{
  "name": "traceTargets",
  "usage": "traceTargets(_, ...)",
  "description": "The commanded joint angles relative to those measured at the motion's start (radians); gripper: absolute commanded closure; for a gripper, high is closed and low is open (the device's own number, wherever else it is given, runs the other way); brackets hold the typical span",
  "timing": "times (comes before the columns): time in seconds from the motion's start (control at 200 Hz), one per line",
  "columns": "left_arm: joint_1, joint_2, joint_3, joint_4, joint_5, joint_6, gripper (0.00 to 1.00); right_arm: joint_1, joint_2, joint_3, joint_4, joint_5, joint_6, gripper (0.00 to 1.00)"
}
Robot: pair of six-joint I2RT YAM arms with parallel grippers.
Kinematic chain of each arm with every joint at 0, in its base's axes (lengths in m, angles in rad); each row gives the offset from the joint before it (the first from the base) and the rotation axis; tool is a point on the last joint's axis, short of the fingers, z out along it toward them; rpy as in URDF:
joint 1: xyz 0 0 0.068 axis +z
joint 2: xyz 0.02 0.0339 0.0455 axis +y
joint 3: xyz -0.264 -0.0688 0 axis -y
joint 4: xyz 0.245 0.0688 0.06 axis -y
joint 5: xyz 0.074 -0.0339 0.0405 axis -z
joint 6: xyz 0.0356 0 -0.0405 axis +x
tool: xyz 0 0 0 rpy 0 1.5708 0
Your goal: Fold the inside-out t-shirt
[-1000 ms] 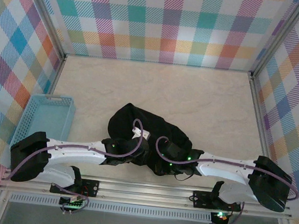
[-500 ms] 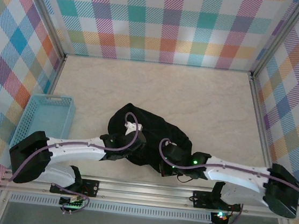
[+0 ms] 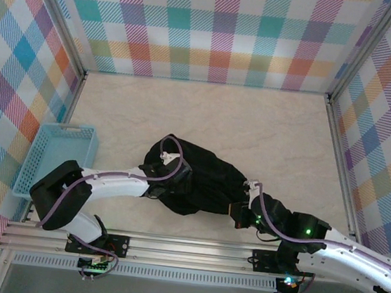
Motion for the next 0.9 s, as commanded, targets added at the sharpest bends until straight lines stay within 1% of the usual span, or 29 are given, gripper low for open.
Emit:
traceTargets(0.0,0.010,-0.088,-0.025,0.031,0.018,0.028,0.15,0.005,0.075,-0.028,0.008,-0.030,0.007,0.96)
traceTargets(0.08,0.003,-0.128,-0.035,0.032,0.029,0.047,0.15,0.005,0.122,-0.016,0.008,-0.030,0.013,0.81)
traceTargets(0.085,0.001,-0.131,-0.037,0.032,0.029,0.047,0.15,0.005,0.125,-0.013,0.007,-0.030,0.012,0.79)
traceTargets(0.095,0.000,-0.135,-0.038,0.032,0.028,0.048,0.15,0.005,0.127,-0.012,0.007,-0.030,0.011,0.77)
traceTargets(0.135,-0.006,-0.156,-0.050,0.041,0.035,0.056,0.14,0.004,0.138,0.001,0.004,-0.032,0.002,0.63)
traceTargets(0.165,-0.009,-0.171,-0.058,0.049,0.045,0.062,0.13,-0.002,0.142,0.015,-0.003,-0.031,-0.004,0.58)
traceTargets(0.245,-0.016,-0.200,-0.072,0.041,0.040,0.066,0.11,-0.046,0.160,0.046,-0.048,-0.039,0.014,0.53)
traceTargets(0.335,-0.017,-0.214,-0.073,0.009,0.012,0.066,0.11,-0.135,0.181,0.035,-0.007,-0.160,0.006,0.53)
traceTargets(0.375,-0.017,-0.217,-0.074,0.001,0.002,0.066,0.11,-0.158,0.191,0.023,0.017,-0.191,0.013,0.51)
traceTargets(0.45,-0.017,-0.224,-0.076,-0.020,-0.024,0.063,0.10,-0.175,0.223,0.009,0.061,-0.224,0.014,0.46)
traceTargets(0.53,-0.016,-0.227,-0.070,-0.044,-0.057,0.060,0.09,-0.179,0.284,0.009,0.090,-0.251,0.016,0.43)
traceTargets(0.56,-0.015,-0.227,-0.065,-0.087,-0.074,0.057,0.09,-0.179,0.312,0.010,0.107,-0.260,0.019,0.42)
traceTargets(0.675,0.001,-0.219,-0.046,-0.157,-0.135,0.032,0.09,-0.180,0.413,-0.007,0.188,-0.307,0.032,0.43)
traceTargets(0.74,0.015,-0.221,-0.041,-0.190,-0.164,0.020,0.10,-0.181,0.463,-0.004,0.211,-0.323,0.029,0.49)
traceTargets(0.765,0.020,-0.226,-0.042,-0.198,-0.172,0.019,0.09,-0.179,0.477,0.000,0.211,-0.327,0.025,0.53)
traceTargets(0.815,0.031,-0.235,-0.039,-0.211,-0.186,0.022,0.09,-0.179,0.491,0.013,0.200,-0.328,0.011,0.65)
traceTargets(0.895,0.059,-0.250,-0.031,-0.233,-0.200,0.029,0.09,-0.179,0.472,0.051,0.129,-0.286,-0.016,0.89)
